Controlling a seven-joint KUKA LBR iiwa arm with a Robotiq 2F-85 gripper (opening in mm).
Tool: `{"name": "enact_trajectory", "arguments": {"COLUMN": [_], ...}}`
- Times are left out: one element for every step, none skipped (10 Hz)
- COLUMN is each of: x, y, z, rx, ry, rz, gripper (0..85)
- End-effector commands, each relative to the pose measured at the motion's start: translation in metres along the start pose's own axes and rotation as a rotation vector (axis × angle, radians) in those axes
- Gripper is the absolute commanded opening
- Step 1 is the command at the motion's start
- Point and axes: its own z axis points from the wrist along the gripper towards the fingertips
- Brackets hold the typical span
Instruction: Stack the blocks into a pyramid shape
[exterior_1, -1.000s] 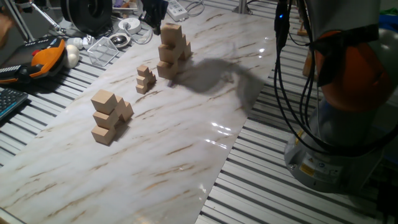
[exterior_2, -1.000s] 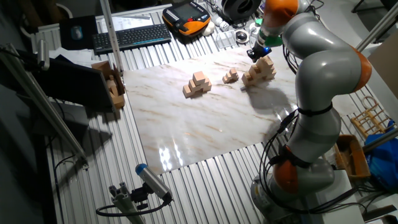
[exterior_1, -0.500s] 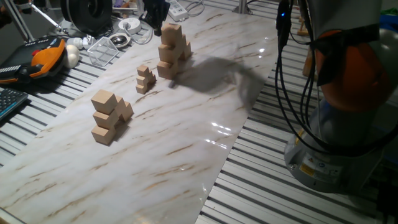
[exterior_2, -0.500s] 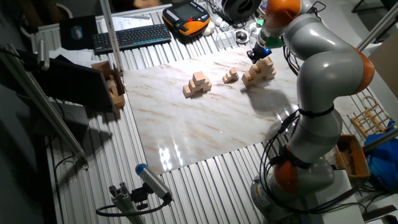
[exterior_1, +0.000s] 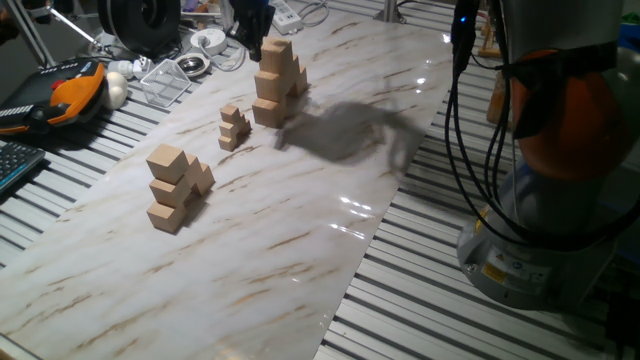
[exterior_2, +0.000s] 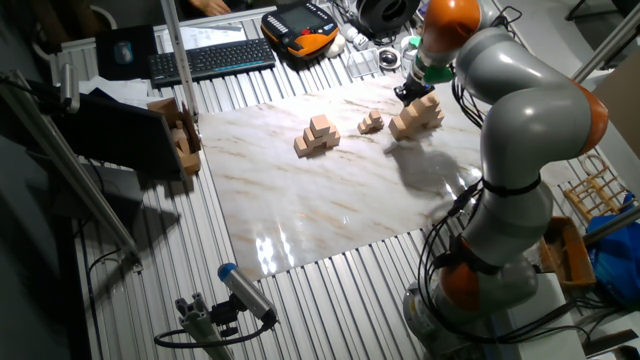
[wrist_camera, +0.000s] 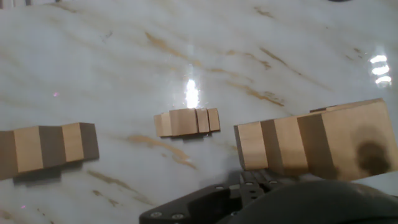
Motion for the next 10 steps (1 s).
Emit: {"name": "enact_trajectory", "arguments": {"x": [0.002,0.002,0.004,0.007,0.011,0.013,0.012,0.013,0.013,0.014], "y": [0.001,0.001,0.001,0.002,0.005,0.005,0.005,0.005,0.004,0.004], "z": [0.001,0.001,0.001,0.002,0.003,0.004,0.004,0.003,0.003,0.002], "rx": [0.000,-0.010,-0.002,-0.001,0.009,0.005,-0.008,-0.013,-0.013,-0.013], "ry": [-0.001,0.005,0.007,0.007,-0.012,-0.015,-0.011,-0.011,-0.012,-0.012], "rz": [-0.007,-0.020,-0.041,-0.047,-0.056,-0.058,-0.068,-0.070,-0.075,-0.075], "gripper": [0.0,0.0,0.0,0.0,0.0,0.0,0.0,0.0,0.0,0.0]}}
